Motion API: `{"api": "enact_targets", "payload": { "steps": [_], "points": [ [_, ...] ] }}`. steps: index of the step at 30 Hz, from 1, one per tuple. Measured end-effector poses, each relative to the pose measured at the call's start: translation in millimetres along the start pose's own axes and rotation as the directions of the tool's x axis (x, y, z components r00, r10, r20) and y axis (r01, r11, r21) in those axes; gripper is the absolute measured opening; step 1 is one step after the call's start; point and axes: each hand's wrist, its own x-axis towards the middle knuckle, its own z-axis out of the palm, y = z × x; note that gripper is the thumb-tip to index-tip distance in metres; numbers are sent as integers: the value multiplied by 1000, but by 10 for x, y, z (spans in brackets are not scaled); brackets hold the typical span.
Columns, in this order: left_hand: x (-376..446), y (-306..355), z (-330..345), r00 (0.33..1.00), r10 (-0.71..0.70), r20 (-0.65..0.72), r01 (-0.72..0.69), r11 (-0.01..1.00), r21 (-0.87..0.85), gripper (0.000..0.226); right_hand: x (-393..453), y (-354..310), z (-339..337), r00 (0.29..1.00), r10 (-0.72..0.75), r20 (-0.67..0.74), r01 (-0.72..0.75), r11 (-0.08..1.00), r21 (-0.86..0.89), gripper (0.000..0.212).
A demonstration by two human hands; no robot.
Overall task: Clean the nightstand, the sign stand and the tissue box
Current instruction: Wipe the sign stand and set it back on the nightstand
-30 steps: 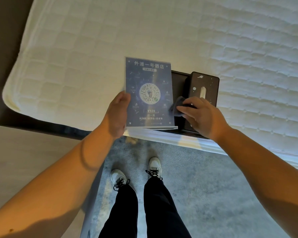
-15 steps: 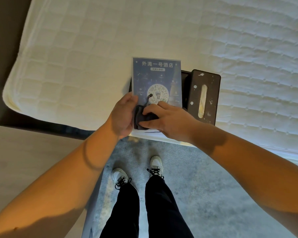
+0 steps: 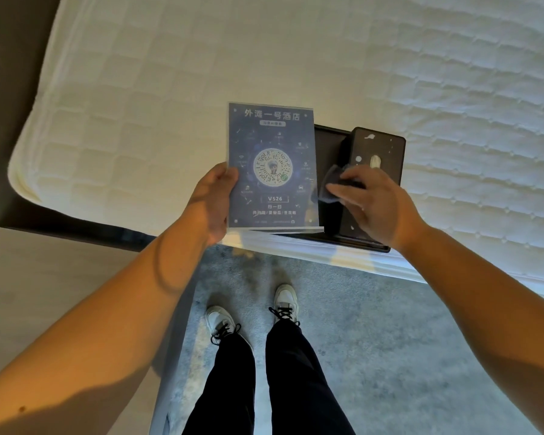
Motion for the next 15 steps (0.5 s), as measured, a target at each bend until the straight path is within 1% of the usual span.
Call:
{"api": "enact_targets", "payload": {
  "steps": [2,4,5,6,8,12,15],
  "points": [
    [21,-16,23,1000,-1,-17,2,1000,23,20,93,-84,-95,996,13,-84,-11,1000,18,29],
    [27,-46,39,1000,-6,-29,7,999,36,21,165,-260,-139,991,-78,-105,80,997,16,31],
    [26,-60,48,999,-6,-34,8,999,39,21,199,-367,-120,986,-150,-71,151,988,10,35],
    [24,-70,61,999,-5,-33,6,999,39,21,227,-469,-74,976,-218,-5,218,976,4,40],
    [16,-72,89,1000,1,-15,0,999,35,21,266,-606,53,949,-288,131,287,958,29,49],
    [-22,-58,25,1000,21,-3,-21,1000,22,20,239,-489,147,937,-288,199,276,957,83,56],
    [-43,-53,-93,998,45,33,-46,999,8,20,110,-263,127,940,-265,214,260,964,53,50]
  ]
}}
